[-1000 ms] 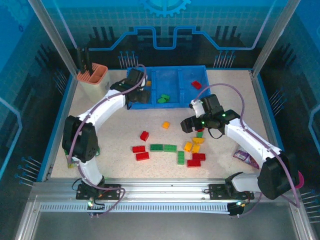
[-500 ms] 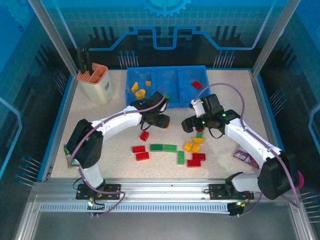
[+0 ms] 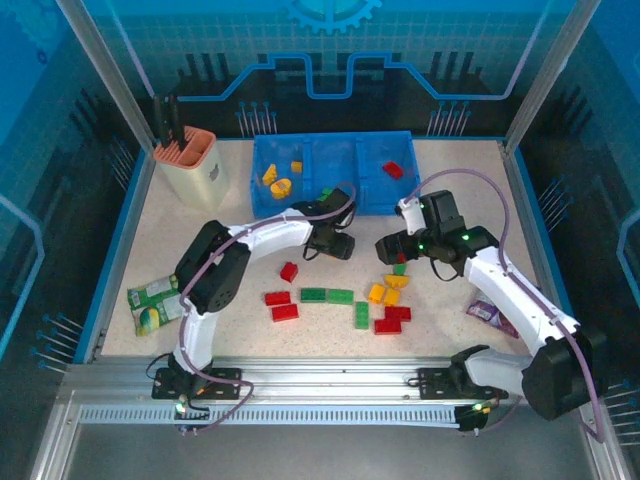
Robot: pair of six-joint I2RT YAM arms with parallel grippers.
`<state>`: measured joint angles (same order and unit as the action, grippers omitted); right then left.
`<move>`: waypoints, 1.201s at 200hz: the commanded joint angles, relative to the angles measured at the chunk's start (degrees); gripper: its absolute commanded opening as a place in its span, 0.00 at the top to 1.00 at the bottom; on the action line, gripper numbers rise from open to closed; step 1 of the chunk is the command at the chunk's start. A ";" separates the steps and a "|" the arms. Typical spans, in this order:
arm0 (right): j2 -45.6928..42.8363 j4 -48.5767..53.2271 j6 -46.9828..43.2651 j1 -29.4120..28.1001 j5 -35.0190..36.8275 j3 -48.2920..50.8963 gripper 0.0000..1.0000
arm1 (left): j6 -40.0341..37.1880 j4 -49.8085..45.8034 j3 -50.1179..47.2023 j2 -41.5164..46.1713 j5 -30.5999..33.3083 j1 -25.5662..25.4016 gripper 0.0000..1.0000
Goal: Sort the legos into containers by color
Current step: Pick up the lego from the center of the table.
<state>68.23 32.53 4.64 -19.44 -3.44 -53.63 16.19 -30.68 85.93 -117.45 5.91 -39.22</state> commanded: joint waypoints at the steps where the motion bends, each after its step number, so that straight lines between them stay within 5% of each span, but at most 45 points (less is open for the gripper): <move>1: -1.06 0.70 -1.03 1.18 -1.15 1.14 0.04 | 0.74 -0.95 2.22 -2.35 0.13 -0.18 0.40; 181: -0.41 -1.29 -1.20 2.14 -2.61 1.69 0.05 | -0.38 -3.92 3.20 -6.28 3.67 -0.19 0.43; 240: 0.31 -1.42 -1.19 2.27 -2.88 1.60 0.05 | -0.10 -1.89 3.17 -6.83 1.93 -0.24 0.63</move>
<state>68.16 31.66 4.19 -18.17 -4.99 -52.12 16.45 -32.77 88.66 -122.32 9.26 -39.16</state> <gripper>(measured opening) 0.952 0.412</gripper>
